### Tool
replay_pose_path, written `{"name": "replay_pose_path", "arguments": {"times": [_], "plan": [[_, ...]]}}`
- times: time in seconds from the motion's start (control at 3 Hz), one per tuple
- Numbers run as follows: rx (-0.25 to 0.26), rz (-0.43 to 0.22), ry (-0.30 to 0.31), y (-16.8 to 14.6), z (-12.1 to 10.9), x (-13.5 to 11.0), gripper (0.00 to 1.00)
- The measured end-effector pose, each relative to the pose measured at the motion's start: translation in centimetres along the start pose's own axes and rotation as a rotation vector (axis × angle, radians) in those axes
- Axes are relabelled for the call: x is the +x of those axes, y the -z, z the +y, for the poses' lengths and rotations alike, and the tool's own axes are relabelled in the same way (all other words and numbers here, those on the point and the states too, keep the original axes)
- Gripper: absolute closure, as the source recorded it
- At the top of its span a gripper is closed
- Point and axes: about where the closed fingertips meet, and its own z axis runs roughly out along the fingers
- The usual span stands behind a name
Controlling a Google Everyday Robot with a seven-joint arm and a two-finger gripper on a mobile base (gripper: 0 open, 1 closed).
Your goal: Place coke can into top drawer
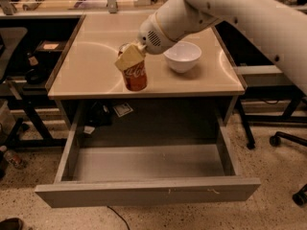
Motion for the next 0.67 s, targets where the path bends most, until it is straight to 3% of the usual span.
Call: {"name": "replay_pose_path", "arguments": {"times": [0.33, 0.67], "plan": [[0.027, 0.016, -0.051, 1.99, 2.39, 2.13, 1.0], [0.027, 0.016, -0.051, 1.98, 2.4, 2.13, 1.0]]}}
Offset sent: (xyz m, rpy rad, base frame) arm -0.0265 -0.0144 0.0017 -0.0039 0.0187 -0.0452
